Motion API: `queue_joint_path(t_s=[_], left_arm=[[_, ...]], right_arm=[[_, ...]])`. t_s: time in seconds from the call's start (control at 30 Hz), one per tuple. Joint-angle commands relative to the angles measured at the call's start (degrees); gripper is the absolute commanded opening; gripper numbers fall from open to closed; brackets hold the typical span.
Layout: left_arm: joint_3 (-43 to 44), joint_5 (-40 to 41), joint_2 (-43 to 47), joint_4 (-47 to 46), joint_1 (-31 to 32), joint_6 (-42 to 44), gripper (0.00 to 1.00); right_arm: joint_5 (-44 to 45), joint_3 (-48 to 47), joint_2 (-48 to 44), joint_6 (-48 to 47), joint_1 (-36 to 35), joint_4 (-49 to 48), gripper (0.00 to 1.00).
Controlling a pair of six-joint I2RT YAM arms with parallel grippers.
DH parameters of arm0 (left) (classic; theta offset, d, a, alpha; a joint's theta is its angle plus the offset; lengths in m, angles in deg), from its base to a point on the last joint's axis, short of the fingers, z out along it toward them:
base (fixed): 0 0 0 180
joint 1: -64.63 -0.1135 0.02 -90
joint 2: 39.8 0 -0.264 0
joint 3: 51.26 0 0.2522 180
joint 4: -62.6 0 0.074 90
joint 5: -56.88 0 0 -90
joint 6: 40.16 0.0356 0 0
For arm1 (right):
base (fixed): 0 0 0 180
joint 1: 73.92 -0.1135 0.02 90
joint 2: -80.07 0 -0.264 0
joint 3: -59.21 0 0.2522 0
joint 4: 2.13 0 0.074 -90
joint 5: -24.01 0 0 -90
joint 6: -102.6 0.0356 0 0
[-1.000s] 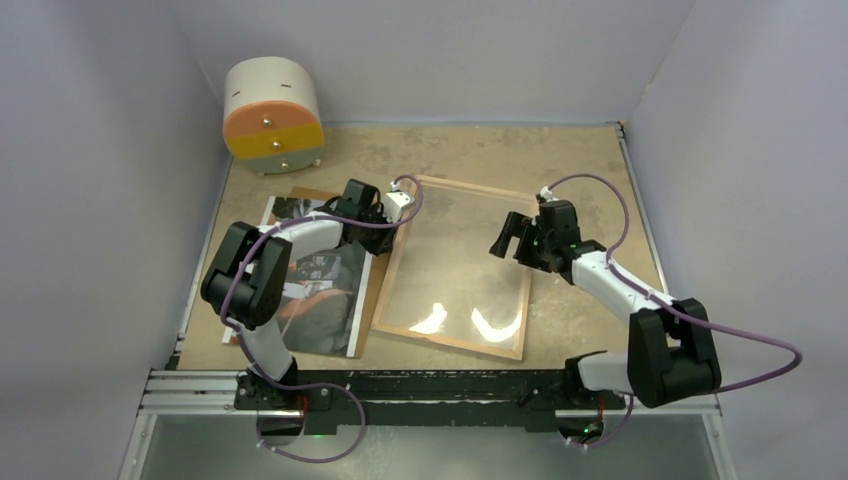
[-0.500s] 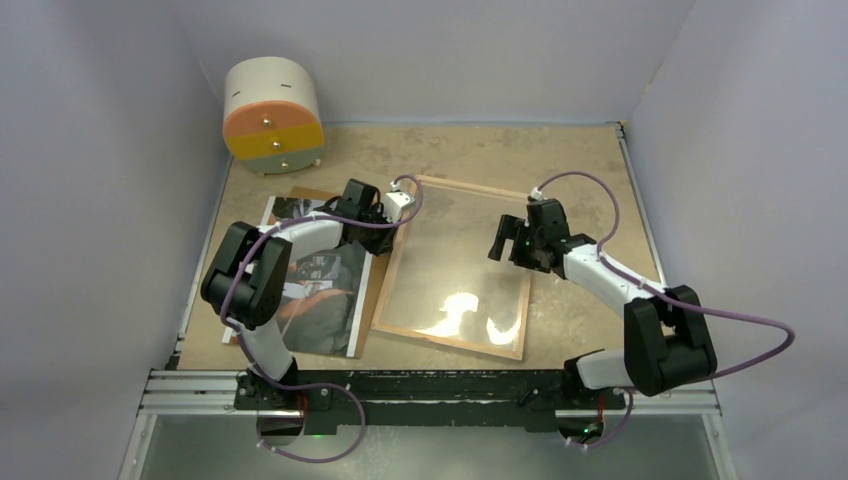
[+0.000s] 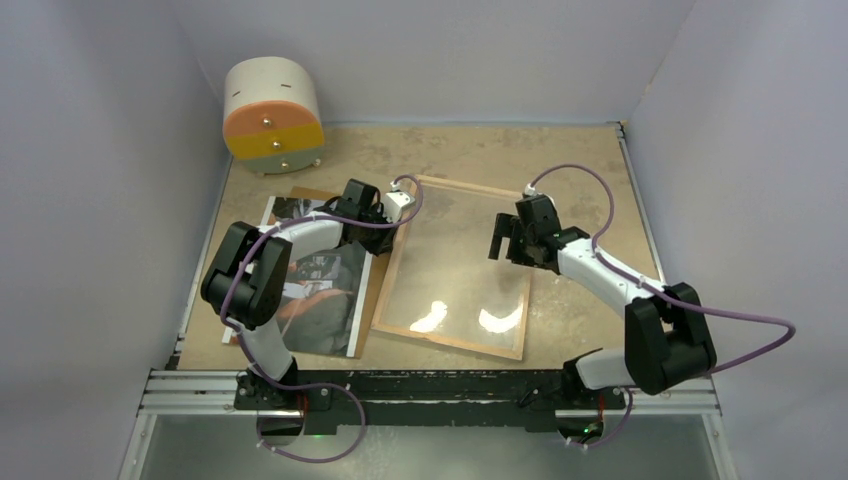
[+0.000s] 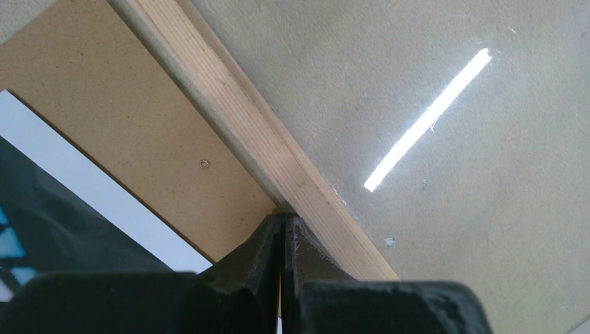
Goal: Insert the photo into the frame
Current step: Place the photo frame item in the photo frame.
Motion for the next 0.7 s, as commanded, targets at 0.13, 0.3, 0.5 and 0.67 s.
queue_joint_path(t_s=[0.13, 0.3, 0.5, 0.67], left_arm=[[-0.71, -2.21, -0.5, 2.23, 1.11, 0.82, 0.0], [-0.6, -2.18, -0.47, 2.46, 1.11, 0.86, 0.0], [-0.25, -2.01, -0.74, 2.6, 1.11, 1.03, 0.0], [-0.16, -2.01, -0.96, 2.52, 1.11, 0.96, 0.0]], right_arm=[[7.89, -4.95, 0.12, -2.33, -0.43, 4.74, 0.99], [7.75, -4.3, 0.24, -1.85, -0.43, 4.59, 0.99], [5.09, -2.44, -2.29, -1.11, -0.43, 4.44, 0.95], [4.7, -0.25, -2.06, -0.17, -0.43, 4.41, 0.81]])
